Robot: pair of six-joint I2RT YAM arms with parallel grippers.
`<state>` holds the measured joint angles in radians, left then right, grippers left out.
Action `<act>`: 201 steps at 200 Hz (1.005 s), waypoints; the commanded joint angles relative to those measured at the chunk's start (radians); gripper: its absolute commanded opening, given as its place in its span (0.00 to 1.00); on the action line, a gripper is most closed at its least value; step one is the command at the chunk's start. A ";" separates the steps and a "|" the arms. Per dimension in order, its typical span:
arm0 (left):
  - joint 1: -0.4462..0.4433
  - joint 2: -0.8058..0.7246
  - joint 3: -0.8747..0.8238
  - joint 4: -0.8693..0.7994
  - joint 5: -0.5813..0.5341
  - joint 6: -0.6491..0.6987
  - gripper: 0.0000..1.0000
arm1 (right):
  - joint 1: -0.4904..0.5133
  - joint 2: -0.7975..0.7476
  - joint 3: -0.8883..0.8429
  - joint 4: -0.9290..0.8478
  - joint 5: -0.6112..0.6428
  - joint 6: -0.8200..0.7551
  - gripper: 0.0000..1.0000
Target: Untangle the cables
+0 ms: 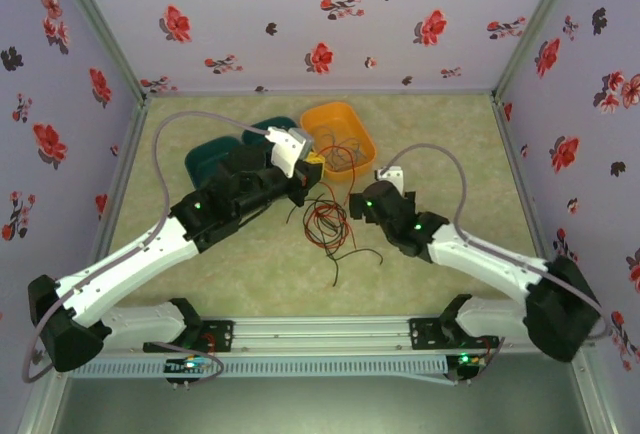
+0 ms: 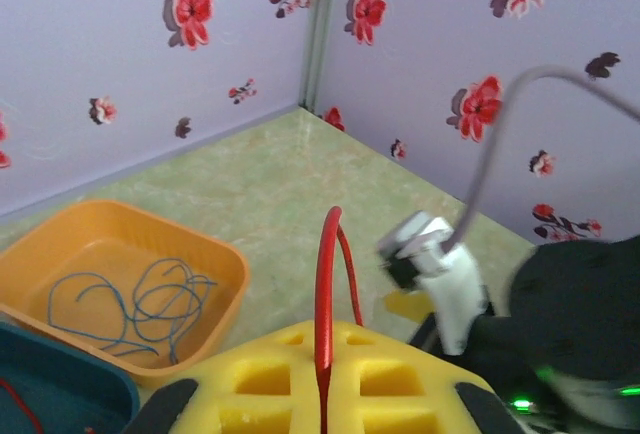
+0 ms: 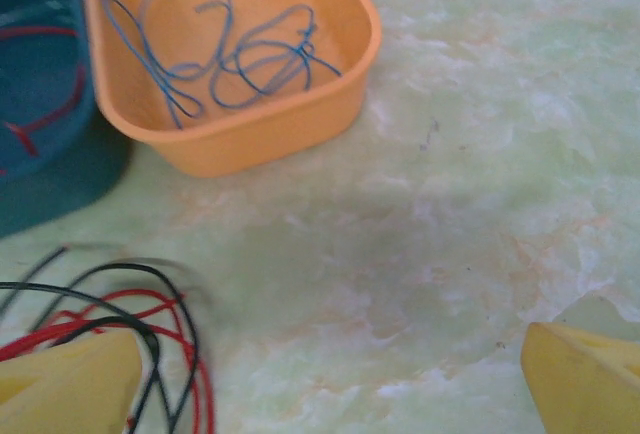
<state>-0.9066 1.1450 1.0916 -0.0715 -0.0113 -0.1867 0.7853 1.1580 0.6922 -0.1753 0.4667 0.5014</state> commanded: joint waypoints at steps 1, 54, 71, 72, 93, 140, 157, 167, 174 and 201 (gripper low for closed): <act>0.015 0.006 -0.012 0.050 -0.074 -0.043 0.00 | -0.006 -0.112 -0.013 -0.059 -0.083 -0.013 0.98; 0.032 0.036 -0.013 0.089 -0.093 -0.106 0.00 | 0.036 -0.159 -0.017 0.011 -0.332 -0.051 0.90; 0.033 0.039 -0.009 0.100 -0.093 -0.115 0.00 | 0.060 -0.126 -0.013 0.063 -0.345 -0.062 0.89; 0.033 0.039 -0.009 0.101 -0.091 -0.115 0.00 | 0.061 -0.123 -0.012 0.065 -0.345 -0.063 0.89; 0.033 0.037 -0.007 0.113 -0.076 -0.119 0.00 | 0.074 -0.057 0.007 0.118 -0.349 -0.067 0.89; 0.033 0.019 -0.018 0.144 -0.045 -0.123 0.00 | 0.083 0.150 0.080 0.194 -0.283 -0.081 0.82; 0.033 0.009 -0.016 0.142 -0.045 -0.114 0.00 | 0.083 0.201 0.093 0.218 -0.283 -0.074 0.77; 0.035 0.004 -0.012 0.141 -0.045 -0.110 0.00 | 0.083 0.223 0.097 0.226 -0.284 -0.069 0.71; 0.035 0.001 -0.009 0.141 -0.045 -0.105 0.00 | 0.082 0.236 0.098 0.228 -0.289 -0.065 0.67; 0.047 -0.006 0.005 0.138 -0.049 -0.083 0.00 | 0.083 0.258 0.077 0.230 -0.305 -0.046 0.54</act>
<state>-0.8768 1.1725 1.0779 0.0151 -0.0669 -0.2928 0.8608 1.4029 0.7639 0.0231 0.1562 0.4435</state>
